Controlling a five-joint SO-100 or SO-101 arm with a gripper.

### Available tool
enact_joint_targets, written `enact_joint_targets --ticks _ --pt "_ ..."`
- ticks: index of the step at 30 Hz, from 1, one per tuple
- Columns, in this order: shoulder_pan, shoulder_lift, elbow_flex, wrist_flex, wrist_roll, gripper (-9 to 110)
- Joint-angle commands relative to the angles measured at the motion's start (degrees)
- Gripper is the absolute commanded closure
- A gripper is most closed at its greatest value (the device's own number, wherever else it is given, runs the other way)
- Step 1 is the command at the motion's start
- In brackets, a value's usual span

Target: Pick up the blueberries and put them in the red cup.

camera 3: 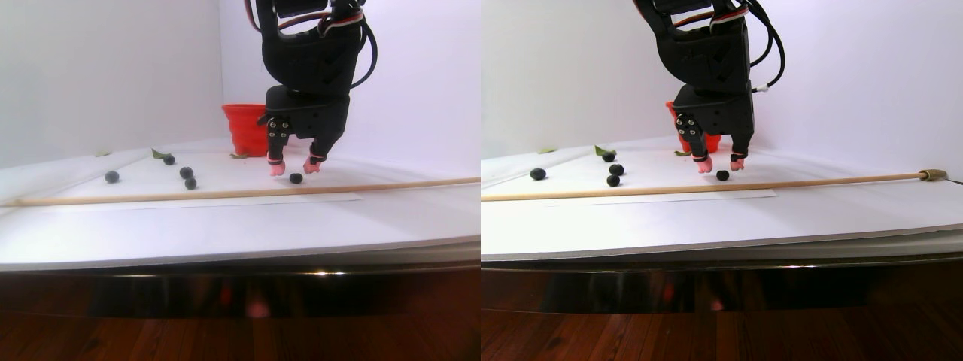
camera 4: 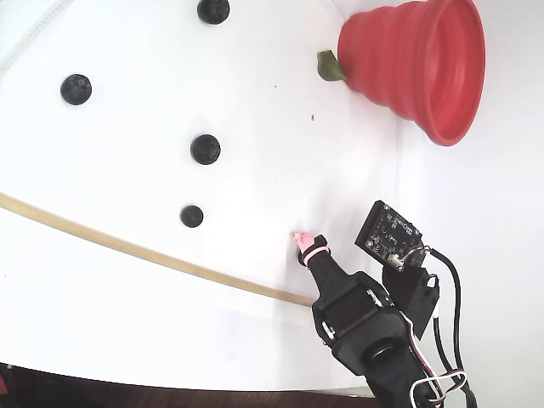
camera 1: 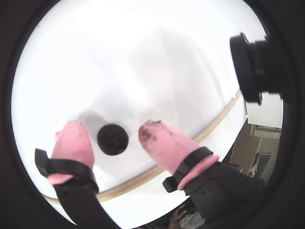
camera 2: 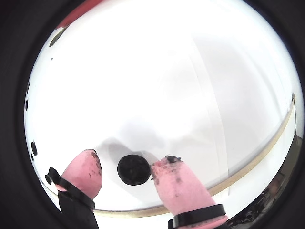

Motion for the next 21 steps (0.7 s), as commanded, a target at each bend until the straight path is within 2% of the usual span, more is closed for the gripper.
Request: enact_joint_targets --ticks 1,21 --pt "0.4 -0.2 -2.8 -1.2 -0.4 81" --pt "1.1 -2.7 -1.5 -3.6 -0.9 87"
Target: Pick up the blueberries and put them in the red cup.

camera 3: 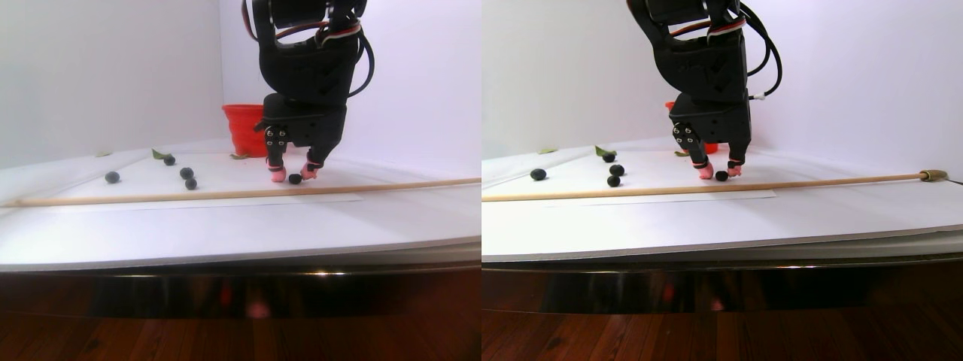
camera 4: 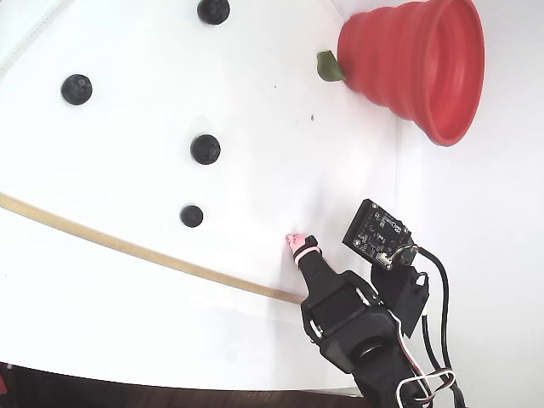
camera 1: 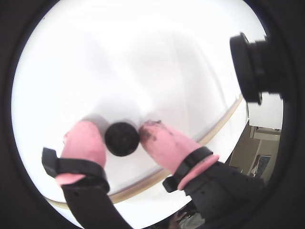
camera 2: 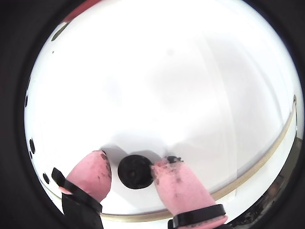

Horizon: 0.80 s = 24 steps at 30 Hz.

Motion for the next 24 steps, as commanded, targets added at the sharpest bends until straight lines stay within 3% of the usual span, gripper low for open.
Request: enact_joint_targets --ticks 1,24 --pt "1.1 1.0 -1.1 -0.8 -0.4 87" --pt "0.8 6.9 -1.8 3.1 -1.2 89"
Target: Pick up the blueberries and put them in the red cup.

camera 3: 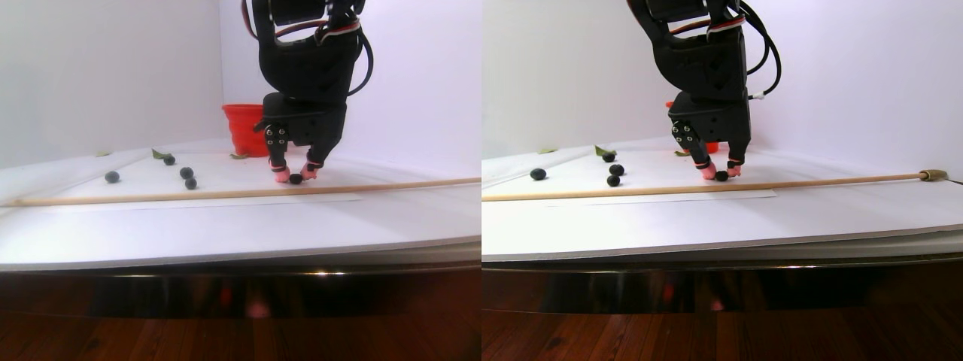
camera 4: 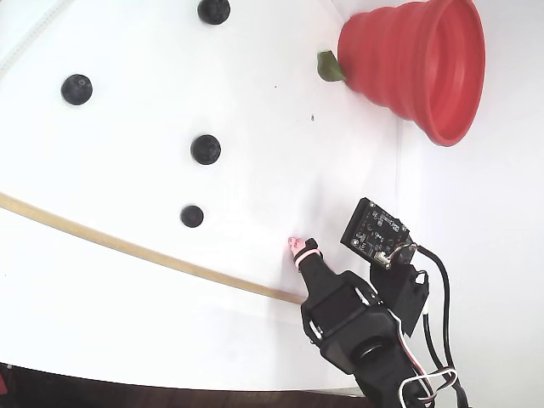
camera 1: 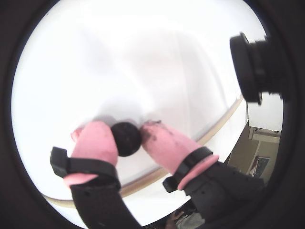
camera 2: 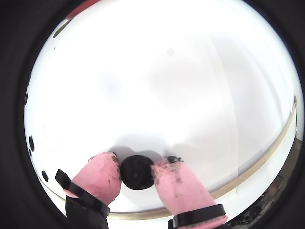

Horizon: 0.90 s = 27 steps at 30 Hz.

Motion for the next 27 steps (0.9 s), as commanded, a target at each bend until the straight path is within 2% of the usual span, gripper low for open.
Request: enact_joint_targets --ticks 1,27 --pt "0.8 6.2 -1.7 0.8 -0.4 89" --pt "-0.9 17.5 -0.4 7.3 -1.5 89"
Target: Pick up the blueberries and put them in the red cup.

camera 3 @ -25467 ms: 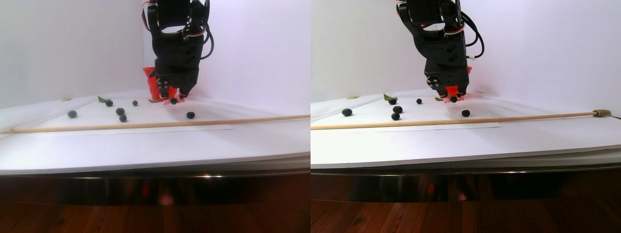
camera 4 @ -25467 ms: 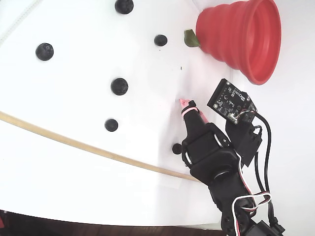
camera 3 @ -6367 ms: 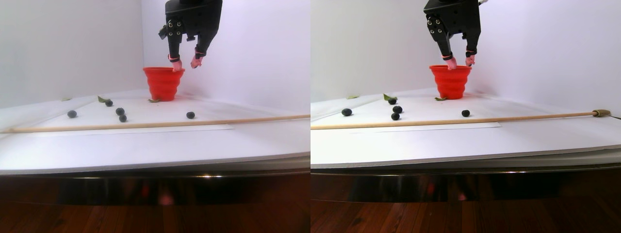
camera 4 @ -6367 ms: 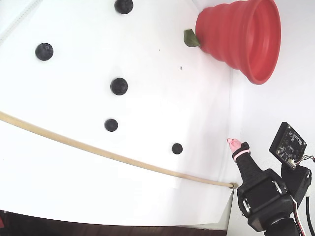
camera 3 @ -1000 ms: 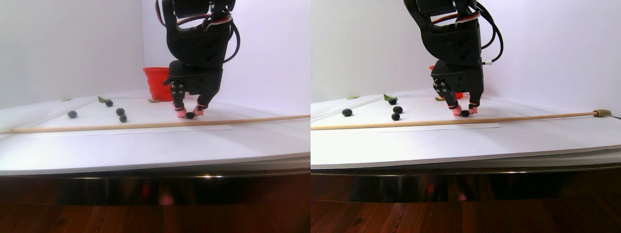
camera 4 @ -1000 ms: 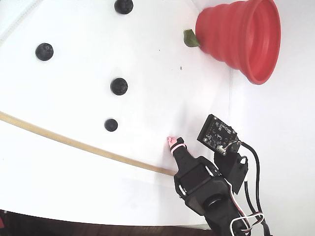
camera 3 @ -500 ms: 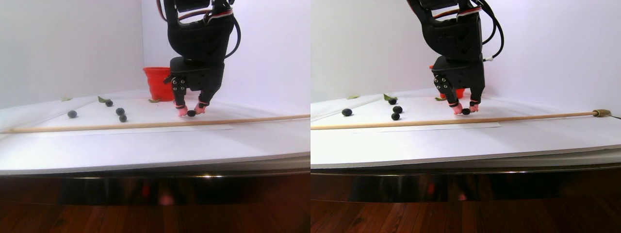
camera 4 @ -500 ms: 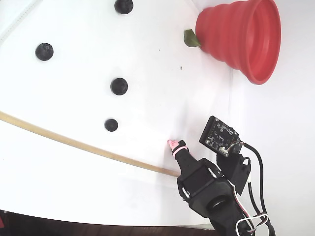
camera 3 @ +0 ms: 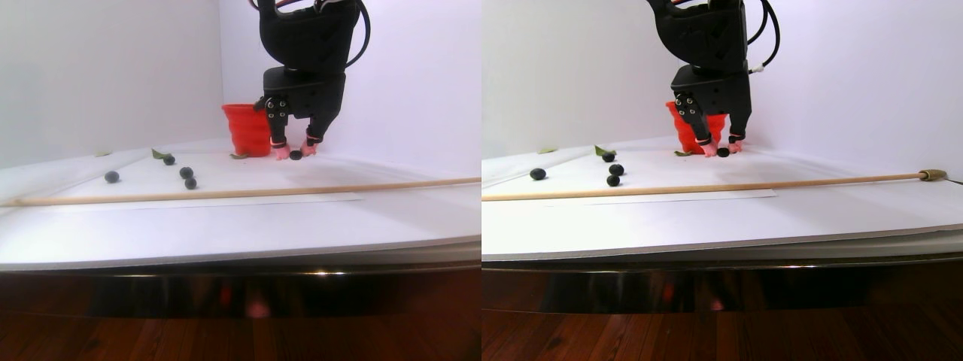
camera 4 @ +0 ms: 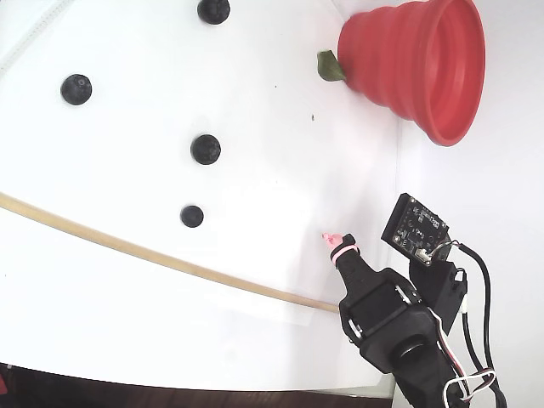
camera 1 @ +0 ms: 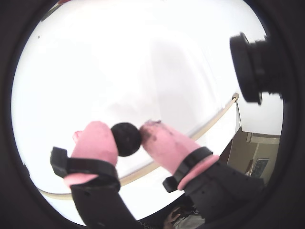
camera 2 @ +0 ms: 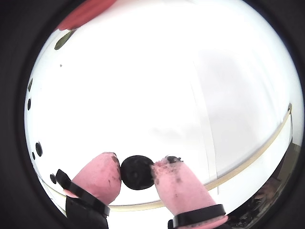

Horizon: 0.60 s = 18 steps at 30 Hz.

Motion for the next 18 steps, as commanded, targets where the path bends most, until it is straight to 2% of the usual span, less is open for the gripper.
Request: enact_joint_targets --ticks 1,18 --pt "-0.3 7.6 -0.6 0.4 -0.4 89" --pt "-1.9 14.5 -1.1 4.7 -0.9 89"
